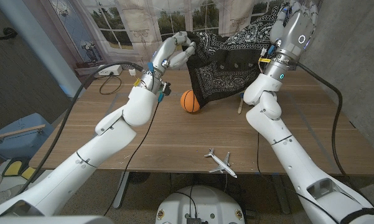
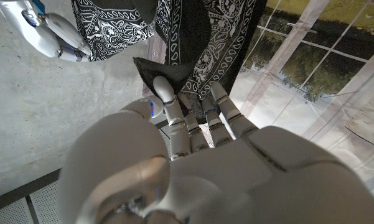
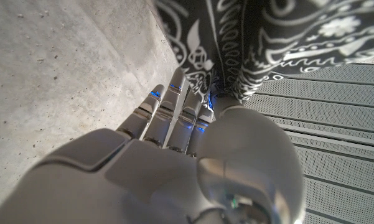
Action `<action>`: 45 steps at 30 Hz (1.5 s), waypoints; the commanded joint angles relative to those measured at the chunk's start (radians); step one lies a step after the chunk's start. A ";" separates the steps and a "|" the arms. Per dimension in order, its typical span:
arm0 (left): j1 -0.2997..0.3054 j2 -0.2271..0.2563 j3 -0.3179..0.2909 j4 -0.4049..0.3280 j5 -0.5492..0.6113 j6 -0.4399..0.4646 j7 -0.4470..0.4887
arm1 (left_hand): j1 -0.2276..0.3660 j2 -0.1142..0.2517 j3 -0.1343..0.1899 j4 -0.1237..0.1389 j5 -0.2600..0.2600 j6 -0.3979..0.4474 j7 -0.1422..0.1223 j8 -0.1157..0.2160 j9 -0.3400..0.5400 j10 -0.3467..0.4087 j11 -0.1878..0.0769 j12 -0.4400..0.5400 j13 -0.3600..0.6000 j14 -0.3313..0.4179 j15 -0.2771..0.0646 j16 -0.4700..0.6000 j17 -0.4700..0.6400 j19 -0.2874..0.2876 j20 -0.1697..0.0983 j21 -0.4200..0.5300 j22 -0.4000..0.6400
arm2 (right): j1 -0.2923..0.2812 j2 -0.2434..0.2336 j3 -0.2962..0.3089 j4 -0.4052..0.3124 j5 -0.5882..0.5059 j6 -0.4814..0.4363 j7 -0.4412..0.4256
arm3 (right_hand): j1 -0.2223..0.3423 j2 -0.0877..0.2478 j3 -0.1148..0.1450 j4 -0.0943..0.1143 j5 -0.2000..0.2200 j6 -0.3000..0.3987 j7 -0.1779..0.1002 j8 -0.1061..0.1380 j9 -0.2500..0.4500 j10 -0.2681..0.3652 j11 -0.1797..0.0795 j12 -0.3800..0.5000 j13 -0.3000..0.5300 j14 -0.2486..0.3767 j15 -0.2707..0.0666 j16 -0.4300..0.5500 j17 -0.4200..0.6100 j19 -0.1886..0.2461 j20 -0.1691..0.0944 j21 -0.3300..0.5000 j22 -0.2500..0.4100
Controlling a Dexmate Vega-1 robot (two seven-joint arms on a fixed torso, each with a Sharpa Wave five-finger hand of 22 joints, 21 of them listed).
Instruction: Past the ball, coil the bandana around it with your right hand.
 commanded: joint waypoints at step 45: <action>0.368 -0.131 0.011 -0.595 0.685 0.574 0.097 | -0.010 -0.046 0.023 -0.002 0.042 0.053 -0.055 0.031 -0.009 0.009 -0.015 0.029 0.029 0.004 -0.045 -0.037 0.022 -0.055 0.032 0.044 -0.032 | -0.217 -0.381 0.334 -0.387 0.699 0.206 0.752 | 0.010 0.008 0.000 0.004 0.003 -0.005 -0.002 0.283 -0.003 -0.020 0.009 0.009 0.011 -0.025 -0.152 -0.028 0.026 -0.005 0.009 0.004 0.004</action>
